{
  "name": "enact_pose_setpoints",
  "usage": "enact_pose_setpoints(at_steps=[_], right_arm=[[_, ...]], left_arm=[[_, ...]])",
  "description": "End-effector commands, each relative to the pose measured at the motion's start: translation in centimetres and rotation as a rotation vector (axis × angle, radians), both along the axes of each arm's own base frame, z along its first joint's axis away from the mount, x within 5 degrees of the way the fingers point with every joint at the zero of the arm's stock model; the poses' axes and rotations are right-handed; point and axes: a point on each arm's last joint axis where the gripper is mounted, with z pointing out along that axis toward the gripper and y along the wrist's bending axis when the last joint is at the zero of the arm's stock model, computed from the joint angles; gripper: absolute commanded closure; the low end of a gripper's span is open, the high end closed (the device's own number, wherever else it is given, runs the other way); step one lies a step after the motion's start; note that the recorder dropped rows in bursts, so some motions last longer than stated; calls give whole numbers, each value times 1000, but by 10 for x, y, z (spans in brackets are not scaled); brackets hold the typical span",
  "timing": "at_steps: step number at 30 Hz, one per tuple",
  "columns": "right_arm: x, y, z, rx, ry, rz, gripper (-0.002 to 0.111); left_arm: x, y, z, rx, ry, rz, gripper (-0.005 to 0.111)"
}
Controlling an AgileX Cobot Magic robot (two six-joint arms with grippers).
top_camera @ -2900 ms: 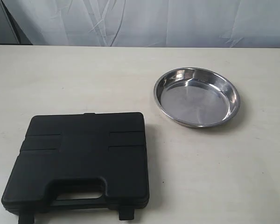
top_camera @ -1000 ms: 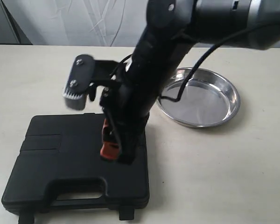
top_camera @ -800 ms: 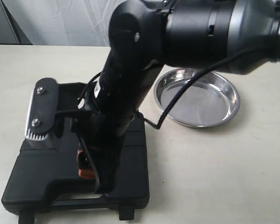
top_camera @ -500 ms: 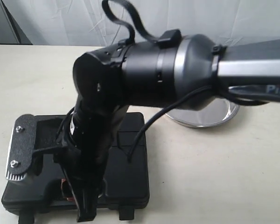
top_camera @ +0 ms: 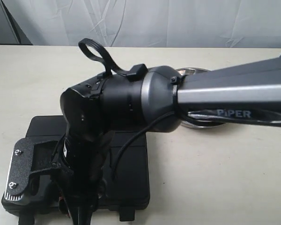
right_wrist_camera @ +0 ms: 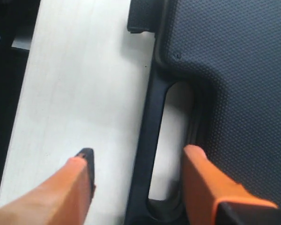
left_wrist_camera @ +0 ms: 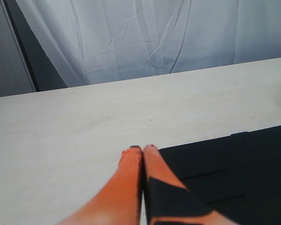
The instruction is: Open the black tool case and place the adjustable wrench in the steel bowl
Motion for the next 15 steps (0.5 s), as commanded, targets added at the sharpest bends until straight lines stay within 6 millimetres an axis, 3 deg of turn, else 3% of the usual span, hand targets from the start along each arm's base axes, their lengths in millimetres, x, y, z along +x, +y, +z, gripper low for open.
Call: enact_pose_setpoints(at_steps=[1,8,15], right_arm=[[1,4,-10,-10,7,-3,55],[4,6,-22,-18,1,-7,55],[7,10,-21,25,-33,-21,55]], left_arm=[[0,0,0,3,4,-1,106],[0,0,0,3,4,-1,106],[0,0,0,3,4,-1,106]])
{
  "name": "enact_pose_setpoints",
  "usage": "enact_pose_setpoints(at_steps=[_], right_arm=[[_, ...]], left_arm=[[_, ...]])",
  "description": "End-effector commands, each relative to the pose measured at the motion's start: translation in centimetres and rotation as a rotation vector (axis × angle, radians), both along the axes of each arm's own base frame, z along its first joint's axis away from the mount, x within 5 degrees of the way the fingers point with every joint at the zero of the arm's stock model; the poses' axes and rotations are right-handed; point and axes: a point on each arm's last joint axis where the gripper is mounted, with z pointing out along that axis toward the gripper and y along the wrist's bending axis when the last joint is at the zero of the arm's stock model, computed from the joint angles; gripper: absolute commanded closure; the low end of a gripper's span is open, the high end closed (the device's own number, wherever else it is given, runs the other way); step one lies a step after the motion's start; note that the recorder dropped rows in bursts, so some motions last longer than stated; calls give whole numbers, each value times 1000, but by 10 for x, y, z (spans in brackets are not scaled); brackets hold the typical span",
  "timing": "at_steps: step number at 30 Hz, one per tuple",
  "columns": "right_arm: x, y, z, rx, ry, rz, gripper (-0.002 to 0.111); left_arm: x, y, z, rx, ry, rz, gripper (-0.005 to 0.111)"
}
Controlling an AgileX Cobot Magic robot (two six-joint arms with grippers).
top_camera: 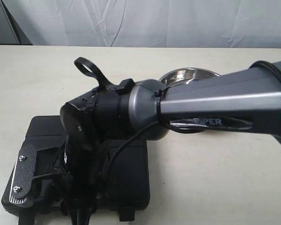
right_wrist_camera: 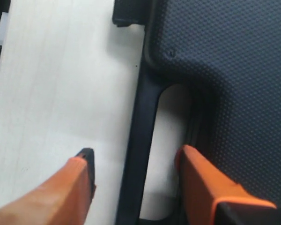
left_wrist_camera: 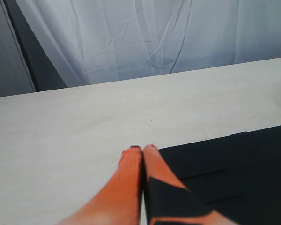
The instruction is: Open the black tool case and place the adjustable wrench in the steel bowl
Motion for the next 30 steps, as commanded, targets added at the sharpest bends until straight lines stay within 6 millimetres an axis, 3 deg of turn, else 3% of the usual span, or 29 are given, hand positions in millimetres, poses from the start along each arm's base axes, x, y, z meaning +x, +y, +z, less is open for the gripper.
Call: enact_pose_setpoints(at_steps=[1,9,15,25,27,30], right_arm=[[3,4,3,38,-32,-5,55],[4,5,1,46,-38,-9,55],[4,6,-15,13,-24,-9,55],[6,8,-16,32,-39,-16,56],[7,9,-16,39,-45,-18,61],[7,9,-15,39,-45,-18,81]], left_arm=[[0,0,0,3,4,-1,106],[0,0,0,3,4,-1,106],[0,0,0,3,4,-1,106],[0,0,0,3,4,-1,106],[0,0,0,3,4,-1,106],[0,0,0,3,4,-1,106]])
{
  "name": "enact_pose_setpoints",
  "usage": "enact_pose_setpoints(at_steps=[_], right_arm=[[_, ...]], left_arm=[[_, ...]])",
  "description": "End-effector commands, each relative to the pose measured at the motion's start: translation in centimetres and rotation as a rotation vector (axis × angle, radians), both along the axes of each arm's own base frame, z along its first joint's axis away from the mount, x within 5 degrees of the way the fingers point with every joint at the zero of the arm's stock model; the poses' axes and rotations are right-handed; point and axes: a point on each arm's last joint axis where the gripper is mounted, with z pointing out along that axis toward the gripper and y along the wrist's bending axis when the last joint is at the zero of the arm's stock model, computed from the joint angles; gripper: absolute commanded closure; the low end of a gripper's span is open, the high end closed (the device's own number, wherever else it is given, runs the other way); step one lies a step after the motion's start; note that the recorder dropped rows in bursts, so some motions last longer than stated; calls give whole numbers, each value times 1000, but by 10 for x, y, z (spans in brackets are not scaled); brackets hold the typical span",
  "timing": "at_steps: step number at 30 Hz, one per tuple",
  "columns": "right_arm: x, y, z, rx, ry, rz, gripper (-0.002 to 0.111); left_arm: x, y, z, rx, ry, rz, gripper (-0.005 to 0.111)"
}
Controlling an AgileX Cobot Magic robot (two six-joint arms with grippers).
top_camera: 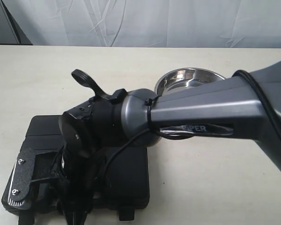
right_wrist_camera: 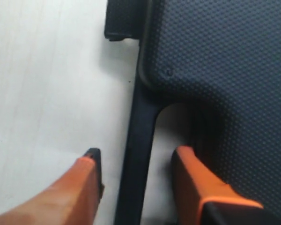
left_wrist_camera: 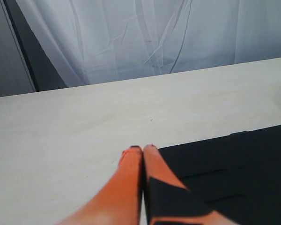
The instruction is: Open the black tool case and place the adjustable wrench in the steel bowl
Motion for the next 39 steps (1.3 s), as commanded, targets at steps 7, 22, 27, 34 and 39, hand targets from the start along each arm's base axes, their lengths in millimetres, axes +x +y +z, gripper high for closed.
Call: enact_pose_setpoints(at_steps=[7,22,27,34,39], right_arm=[[3,-1,3,2,-22,10,109],[4,-15,64,61,-143,-12,109],[13,-22,75,36,-250,-42,109],[14,-23,76,28,-270,-37,109],[17,-28,88,38,-320,-59,109]], left_arm=[[0,0,0,3,4,-1,106],[0,0,0,3,4,-1,106],[0,0,0,3,4,-1,106],[0,0,0,3,4,-1,106],[0,0,0,3,4,-1,106]])
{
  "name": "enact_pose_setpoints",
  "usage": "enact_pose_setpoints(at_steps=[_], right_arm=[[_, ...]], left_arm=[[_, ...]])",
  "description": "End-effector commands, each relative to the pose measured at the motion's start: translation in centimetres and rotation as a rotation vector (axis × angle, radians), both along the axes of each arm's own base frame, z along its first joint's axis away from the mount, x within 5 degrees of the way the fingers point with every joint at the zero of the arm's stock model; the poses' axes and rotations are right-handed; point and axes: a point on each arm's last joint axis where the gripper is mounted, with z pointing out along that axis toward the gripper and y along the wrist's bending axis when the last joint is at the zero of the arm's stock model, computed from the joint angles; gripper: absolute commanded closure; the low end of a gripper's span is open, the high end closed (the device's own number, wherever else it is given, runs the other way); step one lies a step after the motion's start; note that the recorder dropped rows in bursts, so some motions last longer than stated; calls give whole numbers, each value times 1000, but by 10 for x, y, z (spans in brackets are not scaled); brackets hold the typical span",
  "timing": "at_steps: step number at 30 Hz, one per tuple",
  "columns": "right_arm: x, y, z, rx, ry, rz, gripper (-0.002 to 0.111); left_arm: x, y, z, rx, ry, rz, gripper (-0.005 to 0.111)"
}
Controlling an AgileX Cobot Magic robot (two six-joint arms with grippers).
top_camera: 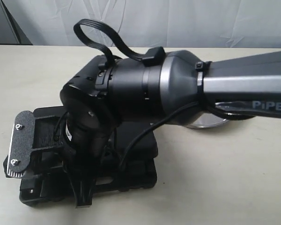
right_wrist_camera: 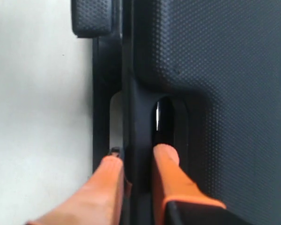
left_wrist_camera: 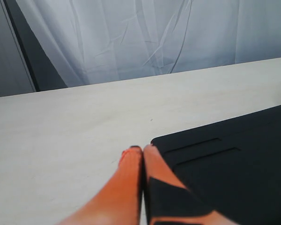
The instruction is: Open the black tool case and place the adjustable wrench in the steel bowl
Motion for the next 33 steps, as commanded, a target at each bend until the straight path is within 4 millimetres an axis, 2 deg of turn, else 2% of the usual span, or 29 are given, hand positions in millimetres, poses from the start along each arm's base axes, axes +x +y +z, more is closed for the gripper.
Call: enact_pose_setpoints(at_steps=[1,6,18,33], right_arm=[[7,-7,23,30,-112,-16,109],[16,-11,42,74,-251,-37,109],[36,-9,57,135,-515,-68,109],[91,-34,68,293,-573,-154,109]], left_arm=[[0,0,0,3,4,-1,106],[0,0,0,3,4,-1,106],[0,0,0,3,4,-1,106],[0,0,0,3,4,-1,106]])
